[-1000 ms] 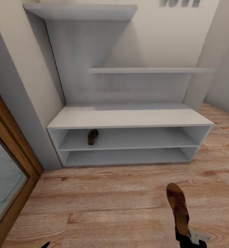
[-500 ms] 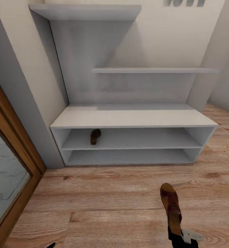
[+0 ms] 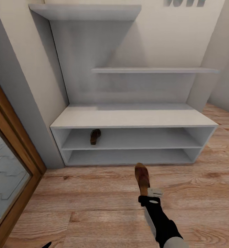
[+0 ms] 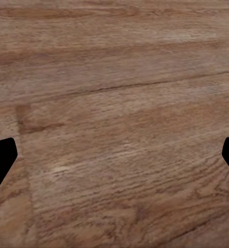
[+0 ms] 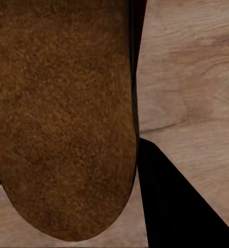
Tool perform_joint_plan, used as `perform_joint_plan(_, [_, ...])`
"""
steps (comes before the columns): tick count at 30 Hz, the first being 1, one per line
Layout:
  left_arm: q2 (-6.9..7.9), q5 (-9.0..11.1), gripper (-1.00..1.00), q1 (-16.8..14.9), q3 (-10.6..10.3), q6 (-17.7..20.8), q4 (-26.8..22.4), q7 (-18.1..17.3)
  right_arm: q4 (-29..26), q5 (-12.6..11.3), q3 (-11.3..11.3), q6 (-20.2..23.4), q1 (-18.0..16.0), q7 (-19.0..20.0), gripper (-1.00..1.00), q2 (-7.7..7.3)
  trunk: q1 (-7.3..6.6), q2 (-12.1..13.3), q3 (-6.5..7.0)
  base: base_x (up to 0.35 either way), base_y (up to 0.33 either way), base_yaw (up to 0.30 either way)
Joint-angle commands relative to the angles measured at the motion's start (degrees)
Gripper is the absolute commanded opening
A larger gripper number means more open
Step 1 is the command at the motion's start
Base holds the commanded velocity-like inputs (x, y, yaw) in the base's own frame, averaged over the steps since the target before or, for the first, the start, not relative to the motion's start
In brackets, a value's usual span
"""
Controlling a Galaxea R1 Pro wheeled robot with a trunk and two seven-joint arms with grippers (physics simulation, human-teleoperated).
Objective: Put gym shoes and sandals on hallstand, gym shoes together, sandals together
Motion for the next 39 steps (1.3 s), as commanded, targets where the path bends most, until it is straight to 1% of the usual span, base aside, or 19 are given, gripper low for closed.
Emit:
perform_joint_plan(1, [-0.01, 0.2, 1.00, 0.0, 0.1, 0.1, 0.0, -0.4, 0.0, 0.0, 0.4, 1.3, -2.3, -1.4, -1.00, 0.06, 0.00, 0.0, -0.05, 0.000, 0.000, 0.000])
perform_joint_plan(2, [-0.01, 0.2, 1.00, 0.0, 0.1, 0.1, 0.0, -0.4, 0.2, 0.0, 0.8, 1.6, -3.5, -1.8, -1.00, 0.06, 0.00, 0.0, -0.05, 0.000, 0.000, 0.000])
perform_joint_plan(4, [-0.01, 0.2, 1.00, 0.0, 0.1, 0.1, 0.0, -0.4, 1.3, -0.1, 1.7, 2.4, -7.5, -2.9, -1.00, 0.06, 0.00, 0.0, -0.05, 0.000, 0.000, 0.000])
perform_joint_plan(6, [-0.01, 0.2, 1.00, 0.0, 0.1, 0.1, 0.0, -0.4, 2.5, -0.1, 2.0, 2.6, -9.2, -3.1, -1.00, 0.06, 0.00, 0.0, -0.05, 0.000, 0.000, 0.000])
perform_joint_plan(7, [-0.01, 0.2, 1.00, 0.0, 0.2, 0.1, 0.0, -0.4, 3.8, -0.1, 2.1, 2.7, -10.8, -3.3, -1.00, 0.06, 0.00, 0.0, -0.05, 0.000, 0.000, 0.000])
perform_joint_plan(8, [-0.01, 0.2, 1.00, 0.0, 0.2, 0.1, 0.0, -0.4, 4.5, -0.2, 2.2, 2.7, -11.6, -3.4, -1.00, 0.06, 0.00, 0.0, -0.05, 0.000, 0.000, 0.000])
perform_joint_plan(11, [-0.08, 0.3, 1.00, 0.0, 0.2, 0.1, 0.0, -0.3, 8.1, -0.4, 2.3, 2.8, -16.5, -3.6, -1.00, 0.06, 0.00, 0.0, -0.05, 0.000, 0.000, 0.000])
perform_joint_plan(12, [-0.09, 0.3, 1.00, 0.0, 0.2, 0.1, 0.0, -0.3, 8.5, -0.8, 2.4, 2.8, -17.4, -3.6, -1.00, 0.06, 0.00, 0.0, -0.05, 0.000, 0.000, 0.000])
perform_joint_plan(15, [-0.09, 0.3, 1.00, 0.0, 0.2, 0.1, -0.1, -0.3, 8.9, -1.1, 2.4, 2.7, -18.2, -3.5, -1.00, 0.06, 0.00, 0.0, -0.05, 0.000, 0.000, 0.000])
perform_joint_plan(21, [-0.10, 0.2, 1.00, 0.0, 0.1, 0.1, -0.1, -0.3, 9.7, -1.3, 2.4, 2.7, -18.4, -3.5, -1.00, 0.06, 0.00, 0.0, -0.05, 0.001, 0.001, 0.000])
perform_joint_plan(39, [-0.10, 0.2, 1.00, -0.1, 0.1, 0.1, -0.1, -0.2, 9.7, -1.2, 2.4, 2.7, -18.4, -3.7, -1.00, 0.06, 0.00, 0.0, -0.05, 0.090, 0.279, 0.000])
